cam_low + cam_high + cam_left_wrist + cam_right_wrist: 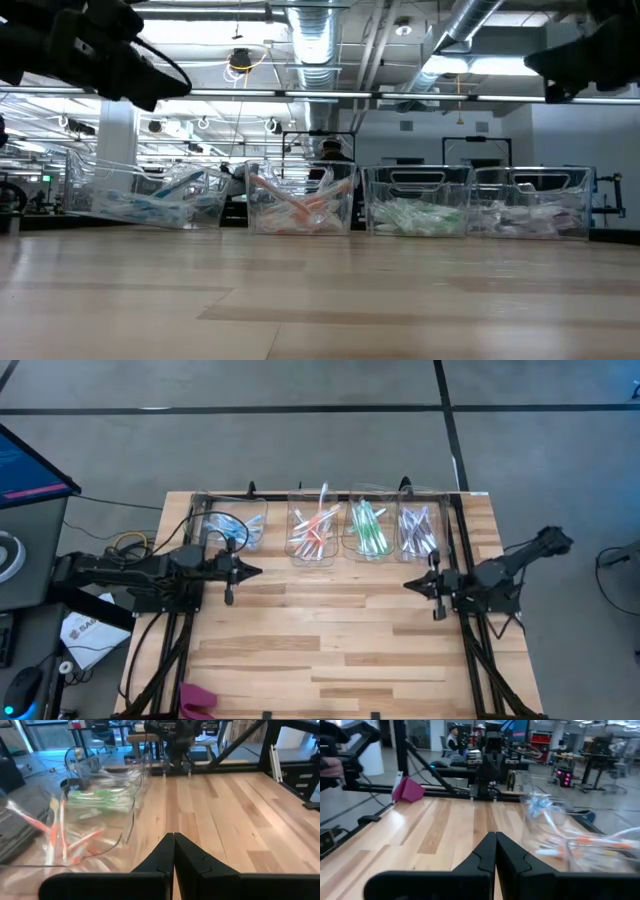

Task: Pick & Place Toothbrushes
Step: Return to Home Position

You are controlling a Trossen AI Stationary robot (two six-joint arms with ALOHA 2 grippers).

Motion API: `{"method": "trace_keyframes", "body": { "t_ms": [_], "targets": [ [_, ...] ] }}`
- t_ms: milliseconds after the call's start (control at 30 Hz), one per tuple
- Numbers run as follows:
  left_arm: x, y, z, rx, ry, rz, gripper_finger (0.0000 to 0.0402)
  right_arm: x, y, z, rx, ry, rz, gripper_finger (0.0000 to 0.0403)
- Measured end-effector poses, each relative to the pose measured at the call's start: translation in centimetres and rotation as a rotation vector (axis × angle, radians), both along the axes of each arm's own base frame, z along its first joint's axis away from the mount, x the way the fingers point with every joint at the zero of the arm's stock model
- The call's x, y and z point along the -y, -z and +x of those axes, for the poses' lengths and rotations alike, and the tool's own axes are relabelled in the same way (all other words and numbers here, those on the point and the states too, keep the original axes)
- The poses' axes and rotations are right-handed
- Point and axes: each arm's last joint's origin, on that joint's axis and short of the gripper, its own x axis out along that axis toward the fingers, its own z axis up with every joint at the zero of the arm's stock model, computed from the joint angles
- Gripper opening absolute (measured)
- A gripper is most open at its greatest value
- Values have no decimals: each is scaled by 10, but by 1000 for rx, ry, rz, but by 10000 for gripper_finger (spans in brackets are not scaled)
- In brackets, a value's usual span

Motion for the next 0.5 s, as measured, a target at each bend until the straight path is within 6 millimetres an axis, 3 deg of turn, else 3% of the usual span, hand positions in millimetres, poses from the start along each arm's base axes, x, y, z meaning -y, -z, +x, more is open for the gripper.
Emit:
{"method": "trace_keyframes", "body": {
  "t_ms": [333,500],
  "targets": [
    [2,38,-13,-25,27,-37,1,2,26,4,-38,-10,-19,0],
    [3,43,-19,11,80,-49,1,1,27,3,-41,-16,-21,0]
  ]
}}
